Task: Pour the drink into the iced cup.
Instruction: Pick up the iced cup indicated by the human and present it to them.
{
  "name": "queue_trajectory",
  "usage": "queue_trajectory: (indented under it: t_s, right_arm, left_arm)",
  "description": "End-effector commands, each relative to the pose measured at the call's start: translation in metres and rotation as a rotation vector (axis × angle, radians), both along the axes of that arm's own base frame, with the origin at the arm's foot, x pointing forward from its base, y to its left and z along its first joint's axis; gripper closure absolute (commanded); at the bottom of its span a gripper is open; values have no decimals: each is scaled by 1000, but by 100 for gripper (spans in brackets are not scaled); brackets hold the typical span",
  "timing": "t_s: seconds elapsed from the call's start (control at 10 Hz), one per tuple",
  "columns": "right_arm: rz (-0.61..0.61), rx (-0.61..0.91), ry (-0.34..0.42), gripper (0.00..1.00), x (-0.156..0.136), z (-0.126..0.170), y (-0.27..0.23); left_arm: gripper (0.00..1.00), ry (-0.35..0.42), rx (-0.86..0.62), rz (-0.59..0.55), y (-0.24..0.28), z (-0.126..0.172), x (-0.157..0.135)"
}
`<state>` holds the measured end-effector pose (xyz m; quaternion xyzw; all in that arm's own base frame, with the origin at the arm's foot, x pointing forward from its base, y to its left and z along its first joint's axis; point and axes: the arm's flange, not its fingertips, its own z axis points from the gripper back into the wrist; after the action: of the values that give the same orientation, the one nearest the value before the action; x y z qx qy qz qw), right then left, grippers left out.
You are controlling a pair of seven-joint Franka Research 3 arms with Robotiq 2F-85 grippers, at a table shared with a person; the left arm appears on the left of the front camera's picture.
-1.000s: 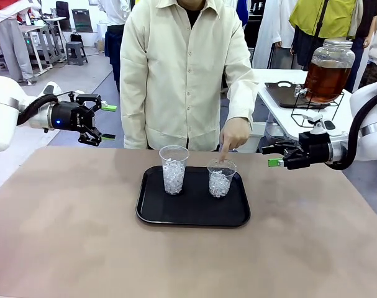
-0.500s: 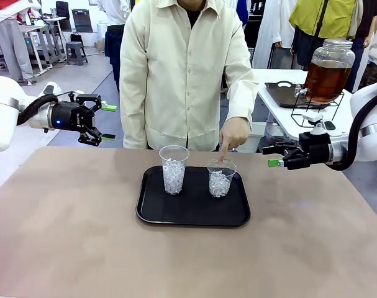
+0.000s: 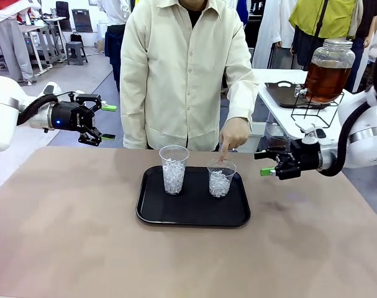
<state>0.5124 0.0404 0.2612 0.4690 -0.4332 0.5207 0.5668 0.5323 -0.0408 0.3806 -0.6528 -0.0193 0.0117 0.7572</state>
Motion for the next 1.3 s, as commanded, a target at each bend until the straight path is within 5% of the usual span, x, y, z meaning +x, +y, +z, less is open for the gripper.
queue_trajectory:
  t_s: [0.0,1.2]
  right_arm:
    - [7,51,-47,0,8,-13,14]
    - [12,139,33,0,12,-68,61]
  left_arm:
    - [0,8,-7,12,0,2,0]
    - [0,8,-7,12,0,2,0]
